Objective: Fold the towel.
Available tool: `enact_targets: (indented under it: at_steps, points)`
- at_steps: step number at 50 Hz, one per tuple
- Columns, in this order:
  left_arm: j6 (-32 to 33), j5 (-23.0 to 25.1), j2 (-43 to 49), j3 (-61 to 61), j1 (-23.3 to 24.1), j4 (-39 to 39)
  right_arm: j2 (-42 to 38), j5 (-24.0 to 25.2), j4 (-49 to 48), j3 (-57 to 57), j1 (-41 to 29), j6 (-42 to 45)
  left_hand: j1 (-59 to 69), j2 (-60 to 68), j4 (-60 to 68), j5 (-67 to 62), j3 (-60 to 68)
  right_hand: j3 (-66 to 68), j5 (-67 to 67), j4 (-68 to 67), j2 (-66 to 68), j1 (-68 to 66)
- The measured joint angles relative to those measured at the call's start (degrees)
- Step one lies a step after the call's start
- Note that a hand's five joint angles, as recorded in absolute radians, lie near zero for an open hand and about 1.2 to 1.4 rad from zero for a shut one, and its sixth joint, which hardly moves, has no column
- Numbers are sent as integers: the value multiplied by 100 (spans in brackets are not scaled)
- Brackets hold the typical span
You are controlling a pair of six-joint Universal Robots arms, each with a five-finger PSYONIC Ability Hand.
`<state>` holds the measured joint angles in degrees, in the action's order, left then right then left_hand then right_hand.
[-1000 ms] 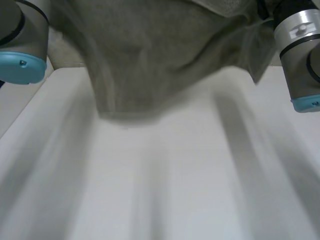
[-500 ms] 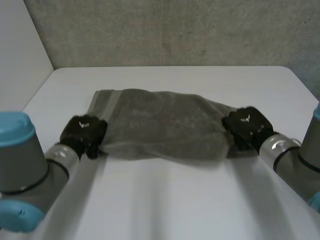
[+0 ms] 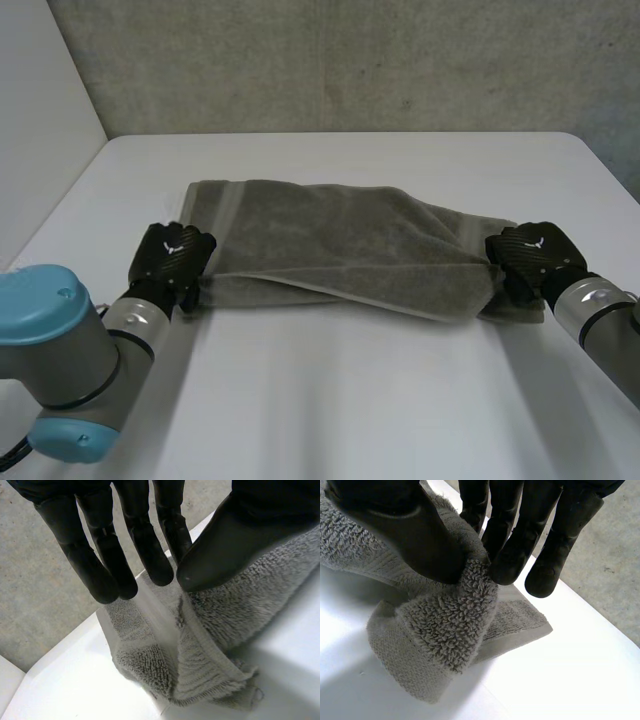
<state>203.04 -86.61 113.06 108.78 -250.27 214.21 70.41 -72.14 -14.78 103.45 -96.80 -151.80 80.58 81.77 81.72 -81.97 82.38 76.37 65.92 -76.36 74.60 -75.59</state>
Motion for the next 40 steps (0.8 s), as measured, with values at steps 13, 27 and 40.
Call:
enact_targets:
  at_steps: [13,27,40]
  points:
    - [145,1,303,-67,5,-75,-28,-10,-97,8,55,-171,-2849,-2954,-2944,2945,-3003,0,0,0,0,0]
    - [128,2,172,49,90,-997,-115,-82,-92,-43,117,-696,-4971,-5134,-5074,5288,-5226,0,0,0,0,0]
    - [100,3,-129,177,54,-1104,-181,-82,-75,-44,100,-670,-4971,-5136,-5073,5299,-5225,0,0,0,0,0]
